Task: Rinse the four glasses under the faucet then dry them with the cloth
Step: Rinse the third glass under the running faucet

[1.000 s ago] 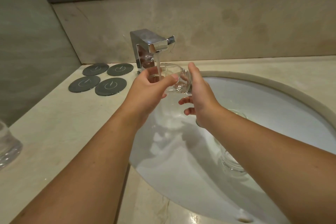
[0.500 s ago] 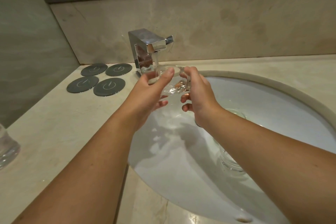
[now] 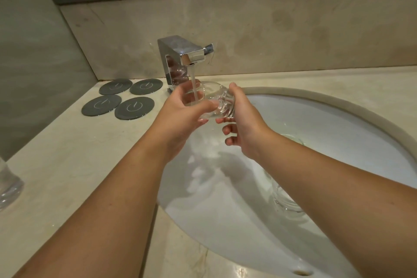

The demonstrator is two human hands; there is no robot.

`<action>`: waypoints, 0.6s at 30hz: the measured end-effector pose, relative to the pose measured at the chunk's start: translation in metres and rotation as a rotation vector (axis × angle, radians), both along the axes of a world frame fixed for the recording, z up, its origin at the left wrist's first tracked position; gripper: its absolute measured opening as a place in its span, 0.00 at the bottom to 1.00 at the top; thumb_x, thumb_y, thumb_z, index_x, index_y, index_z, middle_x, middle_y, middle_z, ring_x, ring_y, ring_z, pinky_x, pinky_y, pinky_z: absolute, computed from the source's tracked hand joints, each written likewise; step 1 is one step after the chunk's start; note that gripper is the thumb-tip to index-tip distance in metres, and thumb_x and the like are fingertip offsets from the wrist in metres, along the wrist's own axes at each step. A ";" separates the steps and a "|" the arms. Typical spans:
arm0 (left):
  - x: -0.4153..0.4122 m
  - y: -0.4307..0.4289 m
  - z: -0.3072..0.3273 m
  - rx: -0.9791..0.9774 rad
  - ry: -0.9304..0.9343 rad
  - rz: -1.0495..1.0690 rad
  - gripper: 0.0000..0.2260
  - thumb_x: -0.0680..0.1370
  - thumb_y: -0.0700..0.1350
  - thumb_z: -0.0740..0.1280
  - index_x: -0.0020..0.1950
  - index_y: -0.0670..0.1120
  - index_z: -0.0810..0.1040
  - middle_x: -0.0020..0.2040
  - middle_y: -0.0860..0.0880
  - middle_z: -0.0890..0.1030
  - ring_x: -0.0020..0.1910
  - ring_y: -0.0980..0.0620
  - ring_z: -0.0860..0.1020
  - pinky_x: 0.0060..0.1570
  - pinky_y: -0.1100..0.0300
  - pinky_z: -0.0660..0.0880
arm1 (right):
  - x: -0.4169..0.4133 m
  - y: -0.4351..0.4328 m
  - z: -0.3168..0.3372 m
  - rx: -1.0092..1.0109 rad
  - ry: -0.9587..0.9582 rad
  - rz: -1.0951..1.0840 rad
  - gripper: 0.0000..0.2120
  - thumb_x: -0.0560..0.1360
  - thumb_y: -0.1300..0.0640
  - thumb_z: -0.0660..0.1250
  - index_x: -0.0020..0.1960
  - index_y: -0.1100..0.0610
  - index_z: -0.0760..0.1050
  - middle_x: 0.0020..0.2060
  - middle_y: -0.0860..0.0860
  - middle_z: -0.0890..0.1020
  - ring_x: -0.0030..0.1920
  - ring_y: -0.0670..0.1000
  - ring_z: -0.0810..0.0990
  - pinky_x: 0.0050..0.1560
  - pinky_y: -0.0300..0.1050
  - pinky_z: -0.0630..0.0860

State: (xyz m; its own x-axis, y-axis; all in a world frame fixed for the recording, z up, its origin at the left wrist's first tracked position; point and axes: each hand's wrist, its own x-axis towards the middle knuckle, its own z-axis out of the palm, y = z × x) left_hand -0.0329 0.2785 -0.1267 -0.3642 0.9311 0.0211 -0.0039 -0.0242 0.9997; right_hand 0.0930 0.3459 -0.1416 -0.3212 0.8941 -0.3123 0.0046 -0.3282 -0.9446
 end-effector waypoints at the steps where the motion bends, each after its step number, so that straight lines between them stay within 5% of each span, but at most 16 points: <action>1: 0.001 0.000 0.000 0.000 -0.030 -0.009 0.32 0.69 0.40 0.79 0.72 0.52 0.76 0.62 0.50 0.84 0.62 0.50 0.85 0.62 0.52 0.80 | -0.001 0.001 -0.001 0.012 0.014 -0.012 0.27 0.81 0.32 0.59 0.56 0.53 0.83 0.38 0.52 0.81 0.30 0.50 0.71 0.31 0.43 0.67; 5: 0.004 -0.001 0.000 -0.046 -0.043 -0.036 0.28 0.76 0.50 0.78 0.74 0.54 0.73 0.63 0.53 0.85 0.63 0.51 0.83 0.62 0.50 0.78 | -0.002 0.002 -0.002 0.087 0.049 -0.054 0.22 0.80 0.38 0.61 0.60 0.54 0.82 0.43 0.51 0.82 0.32 0.51 0.73 0.33 0.45 0.69; 9: 0.007 -0.003 0.001 -0.102 0.028 0.009 0.40 0.67 0.66 0.76 0.75 0.52 0.72 0.66 0.51 0.81 0.58 0.48 0.84 0.51 0.56 0.82 | -0.003 0.001 -0.002 0.158 0.047 -0.051 0.19 0.80 0.41 0.61 0.60 0.52 0.80 0.50 0.51 0.84 0.33 0.51 0.74 0.34 0.46 0.70; 14: 0.001 -0.003 0.001 -0.056 0.056 0.052 0.22 0.75 0.51 0.80 0.64 0.55 0.74 0.61 0.50 0.85 0.57 0.53 0.87 0.54 0.54 0.83 | -0.004 0.001 -0.002 0.105 -0.022 0.008 0.26 0.81 0.33 0.56 0.63 0.49 0.81 0.55 0.50 0.86 0.37 0.52 0.78 0.34 0.45 0.70; 18: 0.003 -0.002 0.000 -0.023 0.083 0.031 0.27 0.76 0.43 0.80 0.71 0.52 0.74 0.57 0.53 0.86 0.54 0.57 0.87 0.55 0.54 0.84 | -0.001 0.001 -0.002 0.006 -0.090 0.032 0.34 0.79 0.24 0.52 0.63 0.48 0.81 0.45 0.48 0.84 0.35 0.51 0.75 0.36 0.46 0.70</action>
